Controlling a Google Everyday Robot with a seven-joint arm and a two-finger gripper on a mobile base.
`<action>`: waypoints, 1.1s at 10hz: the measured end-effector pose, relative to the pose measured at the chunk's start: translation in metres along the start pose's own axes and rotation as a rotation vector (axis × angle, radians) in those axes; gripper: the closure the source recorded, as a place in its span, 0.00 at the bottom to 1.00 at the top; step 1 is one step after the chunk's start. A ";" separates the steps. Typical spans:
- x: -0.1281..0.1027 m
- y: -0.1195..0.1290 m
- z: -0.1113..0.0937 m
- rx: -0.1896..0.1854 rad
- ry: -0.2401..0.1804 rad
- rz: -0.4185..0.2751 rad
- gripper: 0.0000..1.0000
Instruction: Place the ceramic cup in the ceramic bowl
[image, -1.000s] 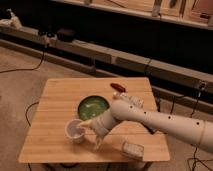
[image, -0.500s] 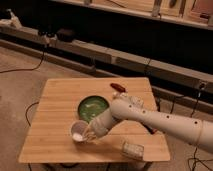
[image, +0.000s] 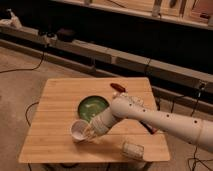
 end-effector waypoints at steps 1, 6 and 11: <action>0.004 0.000 -0.008 0.017 0.009 0.029 1.00; 0.022 0.027 -0.062 0.084 0.077 0.130 1.00; 0.060 0.082 -0.113 0.121 0.142 0.308 1.00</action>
